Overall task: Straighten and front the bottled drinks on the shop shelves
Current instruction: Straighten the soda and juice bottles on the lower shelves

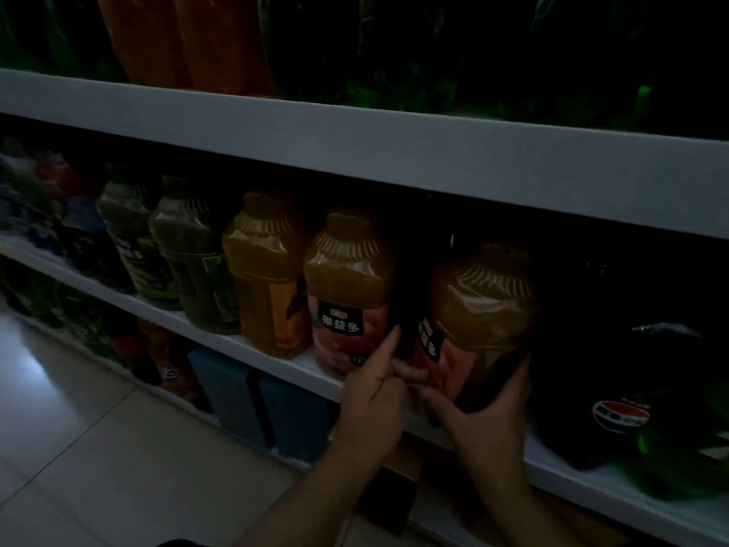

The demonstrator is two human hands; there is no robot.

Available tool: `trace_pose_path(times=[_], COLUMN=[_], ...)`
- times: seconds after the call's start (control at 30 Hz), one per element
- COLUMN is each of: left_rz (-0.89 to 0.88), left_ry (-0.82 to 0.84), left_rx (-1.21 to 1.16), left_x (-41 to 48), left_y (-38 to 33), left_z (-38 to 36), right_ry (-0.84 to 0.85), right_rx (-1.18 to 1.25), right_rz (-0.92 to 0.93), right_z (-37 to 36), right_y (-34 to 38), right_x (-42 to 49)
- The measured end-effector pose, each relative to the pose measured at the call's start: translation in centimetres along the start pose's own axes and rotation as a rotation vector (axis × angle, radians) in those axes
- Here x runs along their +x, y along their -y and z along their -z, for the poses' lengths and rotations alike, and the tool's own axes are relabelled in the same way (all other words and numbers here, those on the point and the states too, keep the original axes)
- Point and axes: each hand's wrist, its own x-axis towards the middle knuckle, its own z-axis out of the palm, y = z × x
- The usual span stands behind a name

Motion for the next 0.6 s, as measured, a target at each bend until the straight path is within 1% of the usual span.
trace_pose_path(times=[0.07, 0.13, 0.23, 0.3, 0.33, 0.43, 0.53, 0.57, 0.6], left_rz=[-0.014, -0.037, -0.192, -0.309, -0.334, -0.331, -0.267, -0.258, -0.267], left_ry=[0.126, 0.184, 0.152, 0.11, 0.086, 0.033, 0.034, 0.036, 0.021], left_rx=[0.053, 0.147, 0.403, 0.615, 0.686, 0.716, 0.655, 0.62, 0.603], left_x=[0.9, 1.4, 1.6, 1.6, 1.6, 1.5, 1.7, 1.7, 1.6], left_y=[-0.2, -0.5, -1.2, -1.7, -2.0, -2.5, -2.8, -2.8, -2.7], left_z=[0.1, 0.5, 1.4, 1.6, 1.5, 1.0, 0.2, -0.2, -0.6], right_ry=[-0.007, -0.019, -0.01, 0.034, 0.071, 0.218, 0.37, 0.378, 0.351], right_rx=[-0.014, -0.01, 0.043, 0.095, 0.127, 0.187, 0.295, 0.312, 0.304], right_rz=[-0.02, 0.01, 0.061, 0.101, 0.113, 0.087, 0.026, 0.022, 0.028], right_z=[-0.1, -0.1, 0.3, 0.6, 0.8, 1.7, 2.4, 2.4, 2.2], right_y=[-0.2, -0.5, -1.1, -1.5, -1.7, -2.1, -1.9, -1.8, -1.8], right_x=[0.4, 0.8, 1.2, 1.7, 2.1, 3.8, 4.9, 4.7, 4.2])
